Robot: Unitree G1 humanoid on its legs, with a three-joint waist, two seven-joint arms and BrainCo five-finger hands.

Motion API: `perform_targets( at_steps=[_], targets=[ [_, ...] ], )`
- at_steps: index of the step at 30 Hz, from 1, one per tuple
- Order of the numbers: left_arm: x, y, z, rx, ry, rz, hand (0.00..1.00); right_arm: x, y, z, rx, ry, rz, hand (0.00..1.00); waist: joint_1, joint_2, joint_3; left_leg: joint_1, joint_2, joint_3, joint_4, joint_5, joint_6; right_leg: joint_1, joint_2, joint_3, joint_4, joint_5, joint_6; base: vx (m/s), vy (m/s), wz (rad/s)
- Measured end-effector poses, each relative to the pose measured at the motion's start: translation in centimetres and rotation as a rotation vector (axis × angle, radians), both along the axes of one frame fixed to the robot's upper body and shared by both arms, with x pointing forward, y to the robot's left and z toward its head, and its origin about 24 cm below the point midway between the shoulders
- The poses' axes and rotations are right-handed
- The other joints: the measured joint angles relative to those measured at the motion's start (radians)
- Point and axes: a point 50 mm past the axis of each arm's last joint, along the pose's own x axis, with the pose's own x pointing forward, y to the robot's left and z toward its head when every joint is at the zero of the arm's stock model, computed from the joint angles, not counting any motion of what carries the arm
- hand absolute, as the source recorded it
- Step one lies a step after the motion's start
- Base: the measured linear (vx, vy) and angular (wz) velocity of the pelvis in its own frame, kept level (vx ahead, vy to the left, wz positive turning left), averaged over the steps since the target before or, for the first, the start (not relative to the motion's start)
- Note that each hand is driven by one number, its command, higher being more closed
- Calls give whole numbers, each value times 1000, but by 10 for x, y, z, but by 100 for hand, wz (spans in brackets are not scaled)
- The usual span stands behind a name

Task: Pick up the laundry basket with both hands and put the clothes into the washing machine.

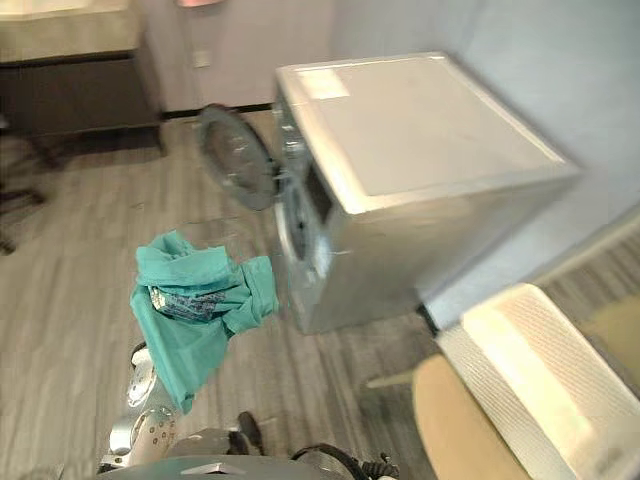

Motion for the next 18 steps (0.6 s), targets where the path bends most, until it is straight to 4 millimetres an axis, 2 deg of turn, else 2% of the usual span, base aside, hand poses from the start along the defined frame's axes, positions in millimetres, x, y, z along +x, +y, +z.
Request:
perform_targets(
  at_steps=[1, 2, 3, 4, 5, 6, 7, 8, 9, 10, 13, 14, 15, 16, 17, 18],
  targets=[
    [0, 0, -2, 9, 6, -6, 100, -1, -1, 0, 2, 5, -3, 0, 11, -3, 2, -12, 14, 3, 74, -69, 67, -2, -19, -13, 25, -13, 23, 138, 151, 45],
    [-2, 0, -11, 23, 45, -17, 100, -5, -7, 1, -5, 9, -13, 0, 17, 26, 2, 16, 80, -39, 182, -179, 35, -4, -46, -17, 160, -44, 51, 185, 154, 34],
    [-5, -9, -25, 29, 115, -60, 100, -9, -12, 1, -16, 19, -16, 0, -2, 25, 11, 72, 19, -62, 154, -199, 10, -26, -128, 1, 363, -52, -32, 270, 242, 42],
    [-10, -19, -34, 34, 163, -110, 100, -16, -14, 2, -13, 19, -57, 0, -14, 25, 10, 161, -34, -73, 53, -172, 14, -99, -199, 64, 570, -19, -204, 239, 297, 51],
    [-12, -24, -36, 32, 174, -133, 100, -16, -14, 2, -9, 14, -69, 0, -19, 32, 11, 204, -50, -81, -2, -156, 7, -138, -201, 103, 654, -8, -248, 216, 266, 22],
    [-14, -27, -36, 29, 178, -149, 100, -15, -15, 2, -6, 6, -79, 0, -27, 44, 12, 245, -55, -84, -56, -148, -27, -180, -175, 151, 722, -6, -249, 213, 210, 16],
    [-14, -25, -35, 46, 170, -159, 100, -14, -4, 1, 21, -15, -82, 0, -41, 22, 22, 275, 10, 20, -2, -256, -90, -248, -136, 234, 783, -8, -214, 308, 29, 16],
    [-10, -28, -25, 57, 117, -183, 100, -11, 1, 2, 31, -41, -90, 0, -52, 29, 28, 271, 84, 27, 78, -263, 53, -314, -134, 246, 828, -10, -175, 385, -155, 6],
    [-6, -27, -19, 63, 89, -185, 100, -6, -2, 4, 21, -63, -83, 0, -57, -2, 46, 324, 85, 42, 58, -225, -56, -366, -131, 299, 805, -34, -111, 400, -255, 0],
    [-5, -28, -19, 57, 92, -182, 100, -7, 6, 4, 40, -68, -79, 0, -74, 4, 46, 378, 77, 38, 4, -220, -58, -395, -88, 271, 734, -58, -92, 315, -144, 0],
    [0, -35, -13, 38, 65, -192, 100, -7, 6, 6, 37, -93, -96, 0, -94, 14, 44, 436, 67, 24, -81, -207, -80, -463, -20, 125, 592, -69, -92, 285, 14, 22],
    [4, -37, -9, 33, 48, -195, 100, -6, 6, 6, 41, -100, -107, 0, -101, 13, 44, 459, 57, 14, -108, -204, -85, -476, 13, 23, 486, -45, -125, 374, 16, 31],
    [7, -39, -7, 27, 39, -196, 100, -7, 8, 6, 45, -93, -100, 0, -99, 6, 39, 491, 37, 10, -131, -204, -91, -466, 50, -59, 376, -4, -186, 416, -1, 25],
    [7, -39, -7, 24, 38, -195, 100, -9, 10, 5, 50, -86, -90, 0, -98, -8, 31, 505, 23, 10, -125, -209, -99, -454, 69, -74, 317, 17, -211, 501, -40, 34],
    [7, -44, -10, 7, 61, -198, 100, -13, 6, 7, 36, -84, -85, 0, -110, 2, 26, 529, 38, 5, -56, -232, -135, -418, 93, -51, 276, 84, -293, 554, -14, 34],
    [7, -46, -11, 1, 70, -196, 100, -10, 1, 9, 21, -98, -72, 0, -122, 27, 41, 485, 101, 12, 151, -216, -142, -346, 112, -63, 236, 65, -282, 547, -20, 35]
  ],
)
